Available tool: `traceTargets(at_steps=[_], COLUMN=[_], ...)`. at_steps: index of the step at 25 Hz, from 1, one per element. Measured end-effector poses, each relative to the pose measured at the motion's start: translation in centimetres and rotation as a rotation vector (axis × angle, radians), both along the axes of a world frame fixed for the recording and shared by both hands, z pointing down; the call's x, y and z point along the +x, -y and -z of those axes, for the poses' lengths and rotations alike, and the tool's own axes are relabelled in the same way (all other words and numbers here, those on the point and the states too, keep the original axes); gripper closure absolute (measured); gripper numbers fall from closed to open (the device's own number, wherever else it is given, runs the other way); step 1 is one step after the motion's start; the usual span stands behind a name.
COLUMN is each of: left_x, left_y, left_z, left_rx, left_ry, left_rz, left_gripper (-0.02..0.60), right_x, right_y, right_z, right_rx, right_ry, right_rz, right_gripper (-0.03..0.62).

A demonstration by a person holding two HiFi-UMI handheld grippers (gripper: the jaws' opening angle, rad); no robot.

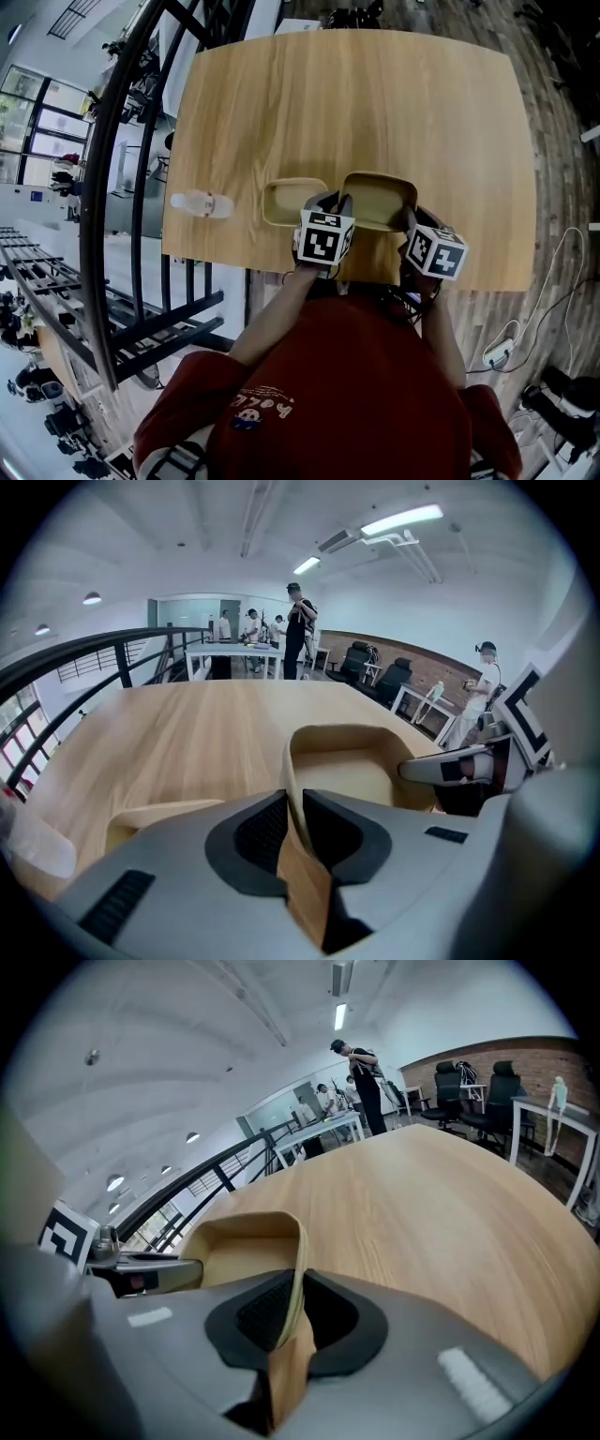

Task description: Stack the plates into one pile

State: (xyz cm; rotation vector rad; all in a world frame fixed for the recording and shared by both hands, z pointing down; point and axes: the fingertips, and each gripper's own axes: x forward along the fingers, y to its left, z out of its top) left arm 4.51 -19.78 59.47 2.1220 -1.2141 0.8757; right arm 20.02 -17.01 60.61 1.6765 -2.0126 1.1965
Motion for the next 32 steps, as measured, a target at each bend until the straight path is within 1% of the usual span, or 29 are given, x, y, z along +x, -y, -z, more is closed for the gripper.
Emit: traceTargets(at_steps=[3, 9, 20, 25, 32], left_x=[-2.6, -8.2, -17.6, -19.5, -20.2], left_y=[-0.1, 0.4, -0.2, -0.4, -0.5], left_z=[0.5, 1.5, 1.2, 0.3, -1.3], left_rx=[0.012, 0.033, 0.027, 0.013, -0.004], left_ry=[-0.012, -0.017, -0.023, -0.015, 0.005], left_rz=[0.046, 0.117, 0.226, 0.232, 0.197], left_gripper=[0.525, 0.529, 0.531, 0.532, 0.531], right_x=[-2.5, -8.0, -17.3, -19.2, -20.0], right_y=[0.7, 1.6, 2.5, 2.3, 1.7], right_z=[0.4, 1.7, 2.0, 1.3, -0.3], right_rx=[0.010, 0.027, 0.021, 0.007, -0.038], right_ry=[0.007, -0.012, -0.039, -0.054, -0.071], right_rz=[0.038, 0.100, 0.223, 0.238, 0.237], right_gripper=[0.553, 0.553, 0.548, 0.546, 0.545])
